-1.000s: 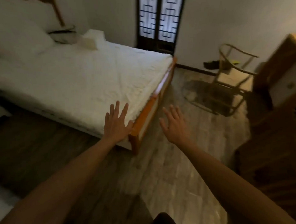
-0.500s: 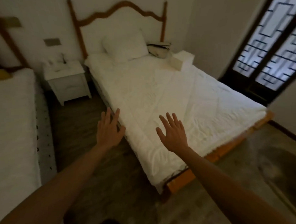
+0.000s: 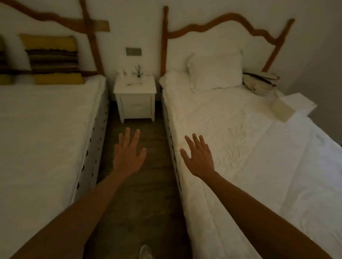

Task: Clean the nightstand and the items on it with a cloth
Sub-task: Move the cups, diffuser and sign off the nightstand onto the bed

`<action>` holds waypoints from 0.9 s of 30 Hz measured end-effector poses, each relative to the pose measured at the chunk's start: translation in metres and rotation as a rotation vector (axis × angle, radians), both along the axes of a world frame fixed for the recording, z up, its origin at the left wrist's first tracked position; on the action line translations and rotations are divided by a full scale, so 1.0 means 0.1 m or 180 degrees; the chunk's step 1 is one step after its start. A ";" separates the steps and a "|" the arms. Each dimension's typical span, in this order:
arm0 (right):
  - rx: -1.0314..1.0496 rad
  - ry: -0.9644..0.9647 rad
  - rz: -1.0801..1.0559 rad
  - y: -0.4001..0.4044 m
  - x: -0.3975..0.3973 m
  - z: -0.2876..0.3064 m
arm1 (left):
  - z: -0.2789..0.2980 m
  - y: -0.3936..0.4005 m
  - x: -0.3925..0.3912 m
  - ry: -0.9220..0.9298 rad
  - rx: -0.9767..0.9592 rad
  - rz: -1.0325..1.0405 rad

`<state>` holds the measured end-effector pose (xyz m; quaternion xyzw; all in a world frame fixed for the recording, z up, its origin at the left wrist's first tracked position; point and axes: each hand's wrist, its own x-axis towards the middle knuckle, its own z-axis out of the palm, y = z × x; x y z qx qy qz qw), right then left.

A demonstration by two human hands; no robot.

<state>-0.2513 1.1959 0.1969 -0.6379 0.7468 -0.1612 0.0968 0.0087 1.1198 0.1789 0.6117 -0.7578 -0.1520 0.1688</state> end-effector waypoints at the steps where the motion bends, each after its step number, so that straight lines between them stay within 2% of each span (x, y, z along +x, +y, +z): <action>1: 0.0010 -0.0020 0.0041 -0.22 -0.01 0.00 | 0.01 -0.18 0.03 -0.0016 -0.0024 -0.0070; 5: 0.0080 -0.0163 0.0002 -1.19 -0.02 -0.08 | 0.03 -1.04 0.12 0.0048 0.0088 0.0177; 11: 0.0072 -0.0302 0.0078 -2.53 -0.19 -0.21 | 0.00 -2.30 -0.05 -0.0053 0.0145 0.0174; 18: 0.0112 -0.0505 0.0142 -4.58 -0.57 -0.46 | -0.19 -4.28 -0.38 -0.0098 0.0194 0.0257; 27: 0.0343 -0.0672 0.0433 -6.86 -0.74 -0.44 | -0.27 -6.28 -0.55 0.0312 0.0729 0.0398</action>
